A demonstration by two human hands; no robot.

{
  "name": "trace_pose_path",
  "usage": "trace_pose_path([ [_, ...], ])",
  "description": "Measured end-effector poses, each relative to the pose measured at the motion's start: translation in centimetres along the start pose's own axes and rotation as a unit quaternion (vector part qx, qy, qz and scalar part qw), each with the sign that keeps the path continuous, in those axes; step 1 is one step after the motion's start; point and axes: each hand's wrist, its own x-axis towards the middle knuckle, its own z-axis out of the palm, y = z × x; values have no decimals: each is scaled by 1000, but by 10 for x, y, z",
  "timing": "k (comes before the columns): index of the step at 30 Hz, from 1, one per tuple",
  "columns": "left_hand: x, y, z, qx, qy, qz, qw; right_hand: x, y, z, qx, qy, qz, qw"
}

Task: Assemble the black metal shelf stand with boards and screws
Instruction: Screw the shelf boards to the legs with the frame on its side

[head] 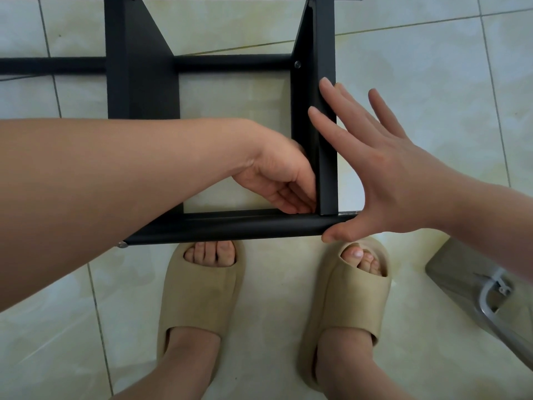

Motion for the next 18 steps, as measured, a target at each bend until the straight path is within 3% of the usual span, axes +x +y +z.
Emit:
trace_pose_path([
  [18,1,2,-1,23,-9,-23,999,1,0,-2,-7,-3,5,1000],
])
